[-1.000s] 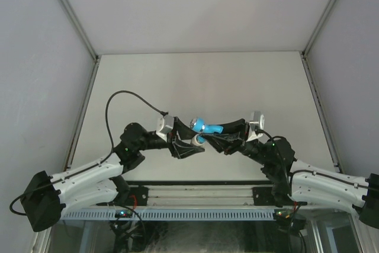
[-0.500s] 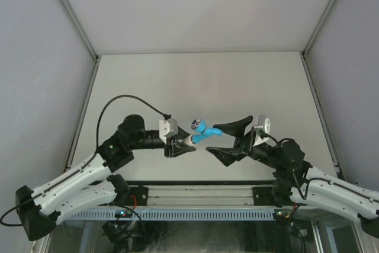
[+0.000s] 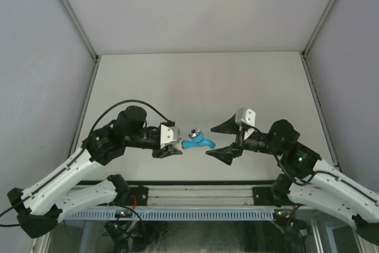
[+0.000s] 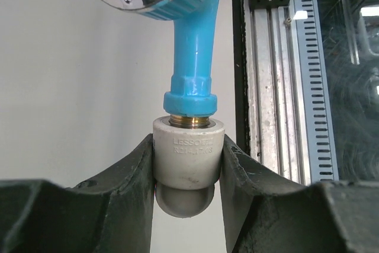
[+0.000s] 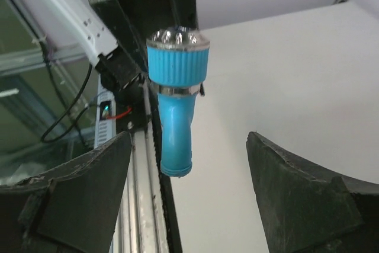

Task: Install the water faucets

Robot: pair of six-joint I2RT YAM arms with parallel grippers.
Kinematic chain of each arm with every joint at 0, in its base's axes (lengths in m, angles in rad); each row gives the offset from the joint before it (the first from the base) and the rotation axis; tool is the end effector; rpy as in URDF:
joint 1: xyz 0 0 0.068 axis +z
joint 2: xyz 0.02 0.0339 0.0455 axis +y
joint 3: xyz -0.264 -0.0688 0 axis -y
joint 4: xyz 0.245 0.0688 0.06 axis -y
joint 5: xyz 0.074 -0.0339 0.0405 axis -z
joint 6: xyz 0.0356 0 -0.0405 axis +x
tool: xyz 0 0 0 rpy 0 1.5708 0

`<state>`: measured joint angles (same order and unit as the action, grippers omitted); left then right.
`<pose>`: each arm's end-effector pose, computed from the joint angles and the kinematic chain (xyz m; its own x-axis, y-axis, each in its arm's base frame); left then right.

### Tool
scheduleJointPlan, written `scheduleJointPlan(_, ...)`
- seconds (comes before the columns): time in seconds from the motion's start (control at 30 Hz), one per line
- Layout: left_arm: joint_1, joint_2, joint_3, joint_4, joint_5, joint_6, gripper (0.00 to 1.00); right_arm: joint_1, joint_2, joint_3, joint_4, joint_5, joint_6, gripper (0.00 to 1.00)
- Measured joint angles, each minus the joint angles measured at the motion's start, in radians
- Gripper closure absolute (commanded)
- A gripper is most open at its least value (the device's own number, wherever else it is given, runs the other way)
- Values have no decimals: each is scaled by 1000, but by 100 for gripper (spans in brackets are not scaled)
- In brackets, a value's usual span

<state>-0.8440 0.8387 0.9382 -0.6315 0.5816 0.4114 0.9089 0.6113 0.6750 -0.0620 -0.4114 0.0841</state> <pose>0.0989 -0.1406 0.3413 0.0666 0.4280 -0.9013 0.9955 0.0330 0.0892 0.0817 0.1280 0.3407 -0.0803 0.0222 -0.9965 -0.9655 0.2469 0.0833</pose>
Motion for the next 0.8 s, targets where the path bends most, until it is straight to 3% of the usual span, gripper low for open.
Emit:
scheduleJointPlan(0.23, -10, 29, 48, -102, -42, 90, 100, -4, 145, 6, 10, -126, 37, 28)
scheduleJointPlan(0.33, -32, 51, 48, -125, -78, 107, 100, -3, 169, 6, 32, -127, 64, 39)
scheduleJointPlan(0.43, -54, 60, 48, -140, -111, 121, 100, -3, 183, 6, 74, -121, 102, 62)
scheduleJointPlan(0.53, -69, 59, 48, -143, -149, 128, 100, -3, 210, 6, 106, -108, 157, 78)
scheduleJointPlan(0.7, -84, 37, 47, -143, -235, 142, 100, -3, 237, 6, 140, -37, 289, 95)
scheduleJointPlan(0.8, -103, 8, 43, -125, -293, 154, 100, -3, 240, 6, 156, 19, 393, 93)
